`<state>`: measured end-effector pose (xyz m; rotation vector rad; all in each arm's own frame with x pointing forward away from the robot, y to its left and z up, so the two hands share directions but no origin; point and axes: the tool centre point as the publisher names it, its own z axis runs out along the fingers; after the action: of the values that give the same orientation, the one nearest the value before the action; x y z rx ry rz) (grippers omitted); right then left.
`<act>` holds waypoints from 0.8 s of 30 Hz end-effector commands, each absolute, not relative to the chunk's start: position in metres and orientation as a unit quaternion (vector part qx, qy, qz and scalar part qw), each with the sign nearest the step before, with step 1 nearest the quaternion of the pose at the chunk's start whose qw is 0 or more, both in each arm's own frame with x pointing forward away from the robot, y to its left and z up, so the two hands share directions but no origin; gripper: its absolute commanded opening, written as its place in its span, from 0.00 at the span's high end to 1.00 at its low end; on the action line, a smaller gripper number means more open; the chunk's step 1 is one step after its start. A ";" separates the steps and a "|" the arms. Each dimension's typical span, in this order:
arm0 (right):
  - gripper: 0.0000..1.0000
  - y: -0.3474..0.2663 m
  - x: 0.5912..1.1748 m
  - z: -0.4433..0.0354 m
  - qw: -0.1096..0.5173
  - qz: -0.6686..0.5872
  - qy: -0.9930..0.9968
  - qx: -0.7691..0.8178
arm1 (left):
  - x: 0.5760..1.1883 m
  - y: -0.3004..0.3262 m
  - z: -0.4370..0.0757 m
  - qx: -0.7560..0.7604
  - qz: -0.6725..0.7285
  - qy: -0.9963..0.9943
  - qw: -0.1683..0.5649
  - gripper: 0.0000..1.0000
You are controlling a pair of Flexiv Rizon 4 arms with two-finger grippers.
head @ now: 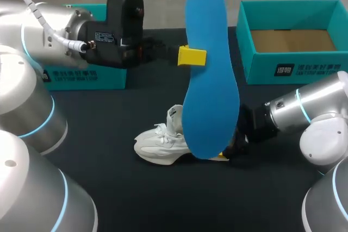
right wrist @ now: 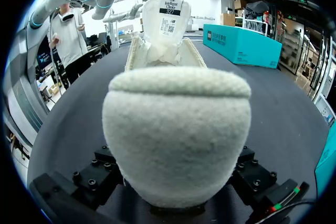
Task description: Take the shoe out of the shoebox, open the shoe tongue, remove and reinsert the insole, then place the shoe into the shoebox
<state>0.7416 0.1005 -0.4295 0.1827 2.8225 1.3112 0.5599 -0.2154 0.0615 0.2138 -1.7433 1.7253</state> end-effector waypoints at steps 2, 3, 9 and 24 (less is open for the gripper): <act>1.00 0.101 0.741 -0.432 0.013 0.419 0.906 0.059 | 0.560 -0.217 0.061 0.081 0.661 -0.667 0.334 1.00; 0.95 0.101 0.741 -0.432 0.013 0.419 0.906 0.059 | 0.560 -0.217 0.061 0.081 0.661 -0.667 0.334 1.00; 0.56 0.101 0.741 -0.432 0.013 0.419 0.906 0.059 | 0.560 -0.217 0.061 0.081 0.661 -0.667 0.334 1.00; 0.00 0.101 0.741 -0.432 0.013 0.419 0.906 0.059 | 0.560 -0.217 0.061 0.081 0.661 -0.667 0.334 1.00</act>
<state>0.7413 0.1000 -0.4315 0.1834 2.8237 1.3100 0.5599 -0.2154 0.0615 0.2140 -1.7433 1.7254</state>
